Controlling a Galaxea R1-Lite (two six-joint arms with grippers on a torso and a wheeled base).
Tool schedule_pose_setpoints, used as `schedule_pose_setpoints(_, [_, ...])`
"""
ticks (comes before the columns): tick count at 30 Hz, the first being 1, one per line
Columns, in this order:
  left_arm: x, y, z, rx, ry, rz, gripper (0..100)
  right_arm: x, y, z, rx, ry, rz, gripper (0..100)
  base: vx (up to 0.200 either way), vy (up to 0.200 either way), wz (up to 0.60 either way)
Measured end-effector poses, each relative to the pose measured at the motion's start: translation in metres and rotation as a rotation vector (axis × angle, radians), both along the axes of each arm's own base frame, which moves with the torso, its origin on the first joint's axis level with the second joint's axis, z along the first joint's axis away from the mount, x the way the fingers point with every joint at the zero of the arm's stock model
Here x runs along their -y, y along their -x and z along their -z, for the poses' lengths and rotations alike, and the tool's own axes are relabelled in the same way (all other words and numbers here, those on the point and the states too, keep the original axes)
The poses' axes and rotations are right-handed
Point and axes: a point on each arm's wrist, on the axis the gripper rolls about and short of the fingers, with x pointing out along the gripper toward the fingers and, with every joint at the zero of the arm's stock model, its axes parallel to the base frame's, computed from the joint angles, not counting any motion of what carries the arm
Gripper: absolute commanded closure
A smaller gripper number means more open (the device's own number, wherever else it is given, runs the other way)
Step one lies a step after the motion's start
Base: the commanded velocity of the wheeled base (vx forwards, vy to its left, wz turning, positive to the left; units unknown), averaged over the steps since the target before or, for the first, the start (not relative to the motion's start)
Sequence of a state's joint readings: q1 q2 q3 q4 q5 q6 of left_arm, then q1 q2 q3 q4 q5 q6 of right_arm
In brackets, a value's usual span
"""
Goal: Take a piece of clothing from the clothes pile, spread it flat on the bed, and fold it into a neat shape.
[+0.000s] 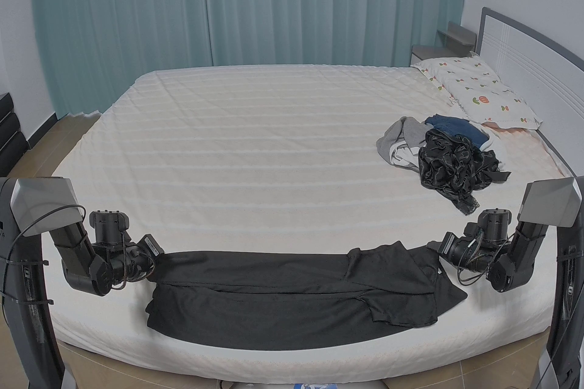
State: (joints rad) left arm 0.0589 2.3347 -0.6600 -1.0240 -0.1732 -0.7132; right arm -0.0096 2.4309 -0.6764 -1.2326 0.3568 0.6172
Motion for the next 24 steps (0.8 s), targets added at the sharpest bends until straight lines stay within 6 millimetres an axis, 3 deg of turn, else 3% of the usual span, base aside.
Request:
schedule_pose_setpoints(10, [-0.003,-0.002,0.001,0.002,0.042,-0.042,100,0.011,-0.017,-0.009,0.052,-0.066,0.072,100,0.000,0.000,0.00])
schedule_pose_setpoints(16, [-0.005,-0.005,0.003,0.005,0.044,-0.046,100,0.015,-0.024,-0.003,0.060,-0.060,0.094,100,0.000,0.000,0.00])
schedule_pose_setpoints(17, [-0.005,-0.005,0.003,0.005,0.044,-0.046,0,0.015,-0.025,-0.003,0.061,-0.059,0.097,0,0.000,0.000,0.00])
schedule_pose_setpoints(24, [-0.005,-0.011,0.000,0.074,0.031,-0.046,0,0.013,-0.026,0.002,0.073,-0.056,0.096,0,0.000,0.000,0.00])
